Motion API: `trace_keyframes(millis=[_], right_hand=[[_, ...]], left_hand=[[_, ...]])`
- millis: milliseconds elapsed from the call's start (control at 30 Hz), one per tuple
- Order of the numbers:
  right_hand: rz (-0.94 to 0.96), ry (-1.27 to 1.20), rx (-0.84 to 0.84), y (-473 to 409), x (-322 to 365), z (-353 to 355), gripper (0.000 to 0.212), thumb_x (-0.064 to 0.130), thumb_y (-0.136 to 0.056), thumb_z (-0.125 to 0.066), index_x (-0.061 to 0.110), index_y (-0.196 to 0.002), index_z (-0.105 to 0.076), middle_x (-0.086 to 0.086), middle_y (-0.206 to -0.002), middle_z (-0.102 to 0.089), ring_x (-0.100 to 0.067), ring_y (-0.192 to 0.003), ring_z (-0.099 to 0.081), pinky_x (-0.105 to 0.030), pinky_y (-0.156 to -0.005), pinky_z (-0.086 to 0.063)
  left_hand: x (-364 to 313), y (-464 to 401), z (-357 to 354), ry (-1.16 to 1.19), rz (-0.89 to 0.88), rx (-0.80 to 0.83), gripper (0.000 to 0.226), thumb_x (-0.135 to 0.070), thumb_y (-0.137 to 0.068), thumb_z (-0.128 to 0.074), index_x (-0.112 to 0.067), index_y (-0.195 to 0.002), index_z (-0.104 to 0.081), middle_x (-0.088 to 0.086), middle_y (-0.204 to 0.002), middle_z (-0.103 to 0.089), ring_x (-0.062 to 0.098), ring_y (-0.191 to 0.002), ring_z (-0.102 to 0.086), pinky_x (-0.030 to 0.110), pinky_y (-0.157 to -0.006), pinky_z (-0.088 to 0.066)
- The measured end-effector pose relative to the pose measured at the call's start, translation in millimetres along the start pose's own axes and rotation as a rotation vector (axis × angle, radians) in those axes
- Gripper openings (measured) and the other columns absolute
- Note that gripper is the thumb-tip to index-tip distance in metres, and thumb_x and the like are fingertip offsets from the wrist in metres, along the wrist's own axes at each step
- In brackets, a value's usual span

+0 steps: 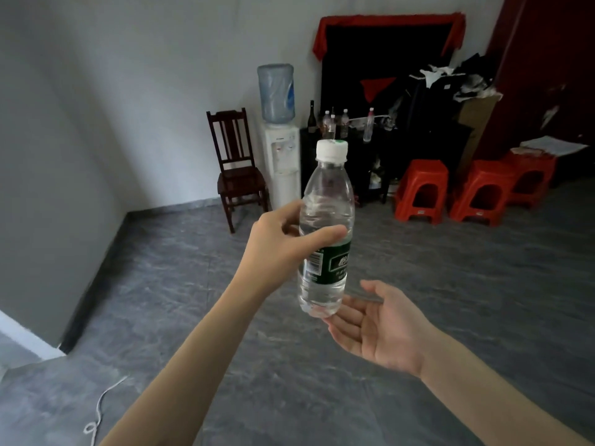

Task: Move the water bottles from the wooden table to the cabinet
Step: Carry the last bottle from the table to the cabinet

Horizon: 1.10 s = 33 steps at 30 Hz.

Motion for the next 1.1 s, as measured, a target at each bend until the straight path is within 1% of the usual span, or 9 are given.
trace_keyframes(millis=[133, 267, 400, 433, 567, 633, 767, 900, 1100], right_hand=[[0.007, 0.011, -0.010, -33.1, 46.1, 7.6, 0.048, 0.038, -0.099, -0.042, -0.002, -0.116, -0.061, -0.019, -0.104, -0.073, -0.029, -0.078, -0.073, -0.039, -0.081, -0.052], [0.014, 0.030, -0.012, -64.6, 99.5, 20.3, 0.050, 0.038, -0.099, -0.042, -0.003, -0.120, -0.061, -0.020, -0.109, -0.072, -0.029, -0.079, -0.073, -0.039, -0.082, -0.051], [0.018, 0.057, -0.005, -94.3, 163.4, 31.6, 0.053, 0.039, -0.099, -0.042, -0.003, -0.126, -0.059, -0.020, -0.112, -0.072, -0.029, -0.080, -0.073, -0.039, -0.084, -0.051], [0.014, 0.060, 0.003, -100.2, 180.4, 33.5, 0.053, 0.039, -0.099, -0.042, -0.003, -0.127, -0.058, -0.020, -0.111, -0.072, -0.029, -0.079, -0.073, -0.039, -0.084, -0.051], [0.013, 0.081, 0.013, -125.4, 245.0, 45.3, 0.052, 0.038, -0.100, -0.040, -0.005, -0.124, -0.058, -0.022, -0.106, -0.073, -0.029, -0.074, -0.073, -0.038, -0.081, -0.051], [0.014, 0.102, 0.022, -140.2, 273.5, 49.5, 0.053, 0.039, -0.100, -0.040, -0.004, -0.126, -0.057, -0.021, -0.107, -0.072, -0.029, -0.076, -0.073, -0.038, -0.079, -0.052], [-0.003, 0.117, 0.032, -169.1, 317.5, 54.7, 0.055, 0.040, -0.100, -0.040, -0.003, -0.130, -0.055, -0.021, -0.108, -0.072, -0.028, -0.077, -0.073, -0.036, -0.073, -0.055], [-0.039, 0.110, 0.086, -199.8, 347.5, 53.9, 0.055, 0.040, -0.100, -0.038, -0.003, -0.128, -0.057, -0.021, -0.110, -0.072, -0.028, -0.077, -0.074, -0.035, -0.071, -0.055], [-0.065, 0.122, 0.088, -262.3, 390.2, 41.3, 0.056, 0.039, -0.100, -0.038, -0.004, -0.126, -0.059, -0.022, -0.108, -0.072, -0.027, -0.074, -0.073, -0.035, -0.074, -0.052]], left_hand=[[11.3, -52.8, -12.3, -0.022, -0.004, -0.011, 0.042, -0.054, -0.071, -0.080, -0.030, -0.106, -0.077, -0.006, -0.099, -0.080, 0.015, -0.096, -0.076, 0.049, -0.093, -0.059], [18.3, -107.6, -31.4, -0.039, -0.028, -0.026, 0.042, -0.059, -0.071, -0.075, -0.034, -0.105, -0.075, -0.009, -0.100, -0.080, 0.013, -0.096, -0.075, 0.044, -0.092, -0.060], [21.2, -166.5, -51.8, -0.032, -0.047, -0.066, 0.051, -0.060, -0.071, -0.072, -0.027, -0.109, -0.075, -0.006, -0.099, -0.080, 0.012, -0.093, -0.076, 0.028, -0.084, -0.062], [21.5, -182.2, -57.6, -0.032, -0.040, -0.073, 0.052, -0.061, -0.071, -0.072, -0.026, -0.110, -0.074, -0.005, -0.100, -0.080, 0.014, -0.093, -0.076, 0.029, -0.083, -0.062], [24.9, -245.0, -80.9, -0.041, -0.034, -0.084, 0.056, -0.062, -0.072, -0.072, -0.023, -0.111, -0.074, 0.000, -0.101, -0.080, 0.026, -0.097, -0.075, 0.045, -0.090, -0.059], [27.5, -272.9, -89.4, -0.054, -0.041, -0.104, 0.058, -0.063, -0.072, -0.073, -0.020, -0.112, -0.074, 0.002, -0.101, -0.079, 0.027, -0.099, -0.074, 0.050, -0.092, -0.058], [33.8, -317.9, -103.5, -0.073, -0.035, -0.101, 0.051, -0.059, -0.073, -0.072, -0.028, -0.114, -0.074, -0.010, -0.102, -0.079, 0.011, -0.097, -0.075, 0.042, -0.093, -0.059], [43.5, -361.6, -105.9, -0.098, -0.030, -0.104, 0.052, -0.061, -0.072, -0.073, -0.029, -0.113, -0.074, -0.009, -0.102, -0.079, 0.013, -0.098, -0.075, 0.046, -0.093, -0.059], [72.5, -430.7, -101.3, -0.152, -0.025, -0.086, 0.052, -0.062, -0.072, -0.073, -0.029, -0.113, -0.074, -0.011, -0.103, -0.079, 0.014, -0.099, -0.074, 0.047, -0.092, -0.059]])
Point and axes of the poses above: each hand's wrist, its own y-axis away from the middle knuckle, its own z-axis out of the back of the hand, x = y × z, the point moved 9 cm from there along -y, towards the middle knuckle
